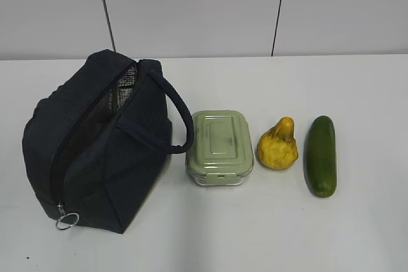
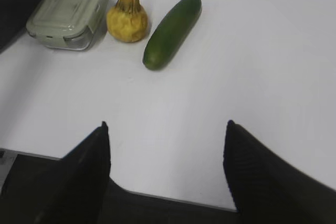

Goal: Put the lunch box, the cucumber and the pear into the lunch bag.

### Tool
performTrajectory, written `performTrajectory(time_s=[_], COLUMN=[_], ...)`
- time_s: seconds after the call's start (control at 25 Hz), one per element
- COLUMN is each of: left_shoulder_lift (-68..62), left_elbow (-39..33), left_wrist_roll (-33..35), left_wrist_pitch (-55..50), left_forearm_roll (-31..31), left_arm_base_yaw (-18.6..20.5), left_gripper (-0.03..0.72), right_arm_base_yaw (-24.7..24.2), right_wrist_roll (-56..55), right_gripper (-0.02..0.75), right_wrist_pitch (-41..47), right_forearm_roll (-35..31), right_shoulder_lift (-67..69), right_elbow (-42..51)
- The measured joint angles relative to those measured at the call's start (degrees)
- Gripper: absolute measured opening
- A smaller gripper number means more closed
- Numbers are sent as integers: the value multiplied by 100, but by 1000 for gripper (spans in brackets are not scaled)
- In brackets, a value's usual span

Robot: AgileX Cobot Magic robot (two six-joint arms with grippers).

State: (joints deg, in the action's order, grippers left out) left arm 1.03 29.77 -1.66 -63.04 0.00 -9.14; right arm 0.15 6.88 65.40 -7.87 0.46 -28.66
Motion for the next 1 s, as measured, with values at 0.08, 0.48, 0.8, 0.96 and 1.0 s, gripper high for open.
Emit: performTrajectory(time_s=[0.08,0.48,0.8,0.96,1.0], left_shoulder_lift=[-25,-3247,-5799,-6711,-6920], left_elbow=[0,516,2075,2930,3085], left_wrist_roll=[5,579,1288,2272,2618], left_wrist_pitch=[16,1330,1466,1042,890], left_forearm_roll=[-395,-1408,-1570,-2667,-3170], left_arm_base_yaw=[-43,-976,-966,-424,-217], left_gripper=[237,243,246,246,246], right_arm_base_yaw=[0,0,0,0,0], right_wrist_roll=[0,0,212,497,595], right_gripper=[524,524,523,512,508], right_wrist_pitch=[-36,-1088,-1782,-1941,-1941], right_forearm_roll=[-110,-574,-896,-1063,-1087], right_shoulder_lift=[308,2301,3957,4551,4766], right_elbow=[0,-205,-672,-862,-901])
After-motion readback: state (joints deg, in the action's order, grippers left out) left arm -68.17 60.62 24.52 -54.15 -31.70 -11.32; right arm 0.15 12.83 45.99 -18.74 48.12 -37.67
